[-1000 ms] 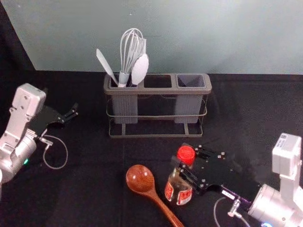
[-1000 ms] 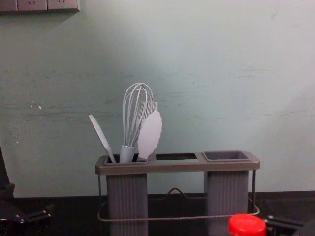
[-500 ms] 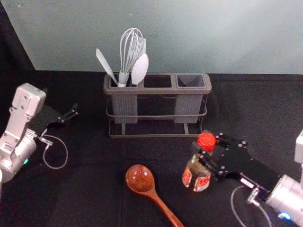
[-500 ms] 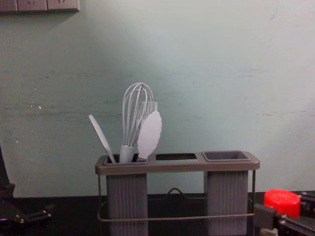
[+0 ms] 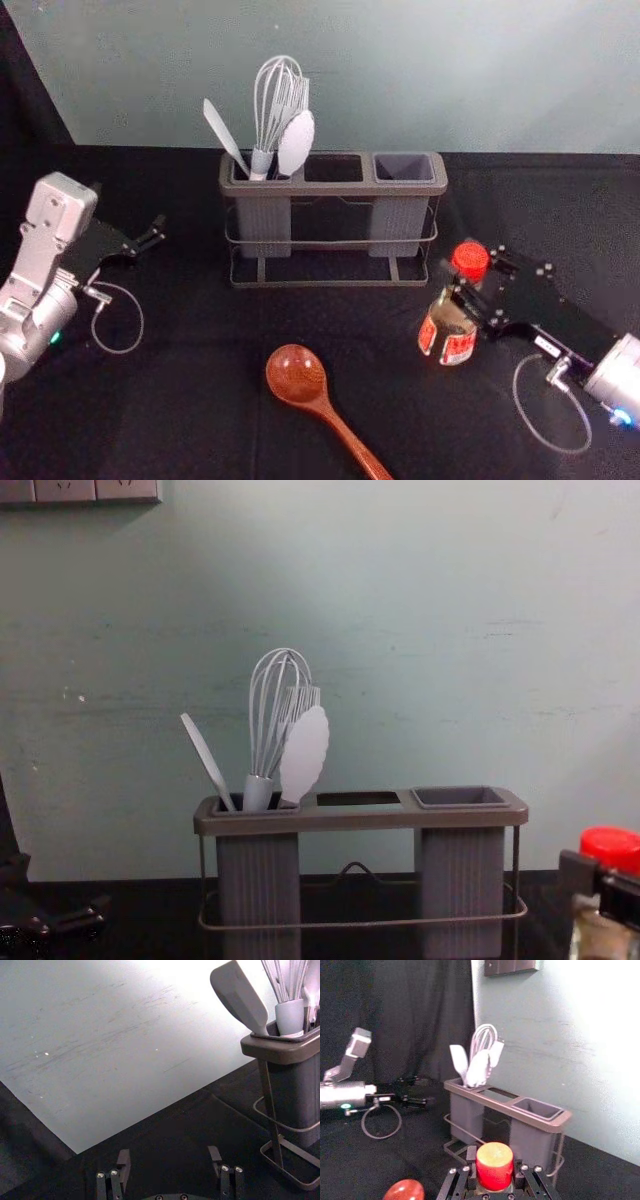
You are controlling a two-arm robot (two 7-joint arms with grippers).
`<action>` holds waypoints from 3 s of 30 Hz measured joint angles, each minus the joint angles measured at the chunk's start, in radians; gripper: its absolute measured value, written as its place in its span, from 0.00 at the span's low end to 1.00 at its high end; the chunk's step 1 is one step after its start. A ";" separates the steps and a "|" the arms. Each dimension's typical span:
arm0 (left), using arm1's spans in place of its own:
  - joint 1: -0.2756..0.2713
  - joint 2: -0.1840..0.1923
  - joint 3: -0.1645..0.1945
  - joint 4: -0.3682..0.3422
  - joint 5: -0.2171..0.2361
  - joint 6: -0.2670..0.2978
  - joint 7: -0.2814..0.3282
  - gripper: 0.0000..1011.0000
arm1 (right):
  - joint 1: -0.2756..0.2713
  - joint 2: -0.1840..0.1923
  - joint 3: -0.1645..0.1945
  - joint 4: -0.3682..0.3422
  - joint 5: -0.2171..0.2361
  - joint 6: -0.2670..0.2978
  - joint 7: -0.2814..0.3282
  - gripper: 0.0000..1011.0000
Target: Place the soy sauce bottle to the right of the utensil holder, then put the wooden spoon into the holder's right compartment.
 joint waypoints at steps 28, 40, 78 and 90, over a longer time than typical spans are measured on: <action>0.000 0.000 0.000 0.000 0.000 0.000 0.000 1.00 | 0.134 -0.051 0.026 0.152 0.000 0.040 -0.017 0.39; 0.000 0.000 0.000 0.000 0.000 0.000 0.000 1.00 | 0.210 -0.083 0.018 0.234 0.001 0.046 -0.021 0.39; 0.000 0.000 0.000 0.000 0.000 0.000 0.000 1.00 | 0.397 -0.159 -0.038 0.449 -0.022 0.044 -0.006 0.39; 0.000 0.000 0.000 0.000 0.000 0.000 0.000 1.00 | 0.399 -0.170 -0.033 0.455 -0.019 0.040 -0.012 0.43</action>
